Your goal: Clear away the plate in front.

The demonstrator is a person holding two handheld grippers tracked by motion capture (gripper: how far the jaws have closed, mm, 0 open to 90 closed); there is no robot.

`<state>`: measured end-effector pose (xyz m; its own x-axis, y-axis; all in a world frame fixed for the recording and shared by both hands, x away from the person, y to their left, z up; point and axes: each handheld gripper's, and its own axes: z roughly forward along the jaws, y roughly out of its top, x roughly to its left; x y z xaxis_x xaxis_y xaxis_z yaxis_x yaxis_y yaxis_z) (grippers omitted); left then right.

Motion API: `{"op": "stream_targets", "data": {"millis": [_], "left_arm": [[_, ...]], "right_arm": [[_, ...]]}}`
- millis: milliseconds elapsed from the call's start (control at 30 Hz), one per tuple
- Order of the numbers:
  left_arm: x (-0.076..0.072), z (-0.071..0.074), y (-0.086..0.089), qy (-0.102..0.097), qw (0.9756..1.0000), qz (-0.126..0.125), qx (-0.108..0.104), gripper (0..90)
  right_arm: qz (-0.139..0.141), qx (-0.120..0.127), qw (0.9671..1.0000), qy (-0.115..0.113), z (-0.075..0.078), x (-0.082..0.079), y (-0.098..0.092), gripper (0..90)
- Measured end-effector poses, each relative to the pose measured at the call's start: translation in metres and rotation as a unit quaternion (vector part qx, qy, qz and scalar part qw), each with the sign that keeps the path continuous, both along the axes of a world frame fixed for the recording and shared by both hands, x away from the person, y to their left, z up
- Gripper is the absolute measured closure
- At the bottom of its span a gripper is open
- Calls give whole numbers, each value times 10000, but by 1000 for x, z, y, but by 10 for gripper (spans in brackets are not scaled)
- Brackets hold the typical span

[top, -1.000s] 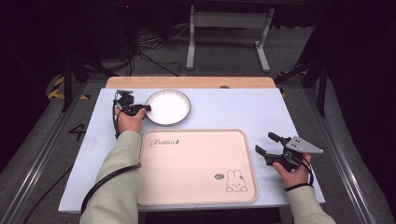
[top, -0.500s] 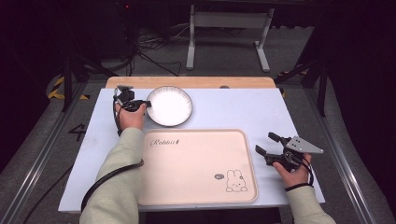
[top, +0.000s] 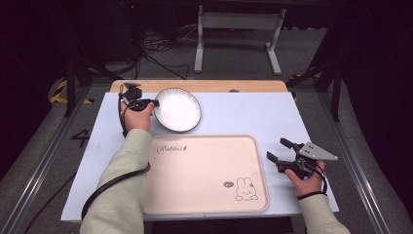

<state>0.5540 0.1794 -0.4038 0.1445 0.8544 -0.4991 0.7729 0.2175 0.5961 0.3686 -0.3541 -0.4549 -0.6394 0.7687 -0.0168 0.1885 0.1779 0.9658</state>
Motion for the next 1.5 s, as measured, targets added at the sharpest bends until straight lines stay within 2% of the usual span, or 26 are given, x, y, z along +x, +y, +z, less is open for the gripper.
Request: {"op": "stream_targets", "data": {"millis": [133, 200, 367, 467, 733, 967, 1167, 1500], "left_arm": [[-5, 11, -2, -89, 9999, -101, 69, 822], [-7, 17, -3, -105, 9999, -99, 39, 823], [-13, 27, -3, -217, 9993, -215, 197, 822], [-18, 32, -2, -212, 9988, -347, 284, 823], [-30, 45, 3, -275, 9975, -553, 349, 823], [-36, 53, 8, -322, 9959, -789, 304, 824], [-41, 59, 8, -346, 9938, -990, 378, 823], [-51, 71, -3, -419, 9876, -1450, 433, 824]], "right_arm": [[-4, 2, 10000, 0, 0, 0, 0, 193], [-2, 1, 10000, -1, 0, 0, 0, 192], [-8, 7, 10000, 4, 0, 0, 0, 191], [-10, 7, 10000, -1, 0, 0, 0, 191], [-18, 0, 10000, 9, 0, 0, 0, 193], [-3, -60, 10000, -15, 0, 0, 1, 197], [2, -58, 10000, -13, 0, 0, 1, 199], [-1, -66, 10000, -10, 0, 0, 1, 200]]}}
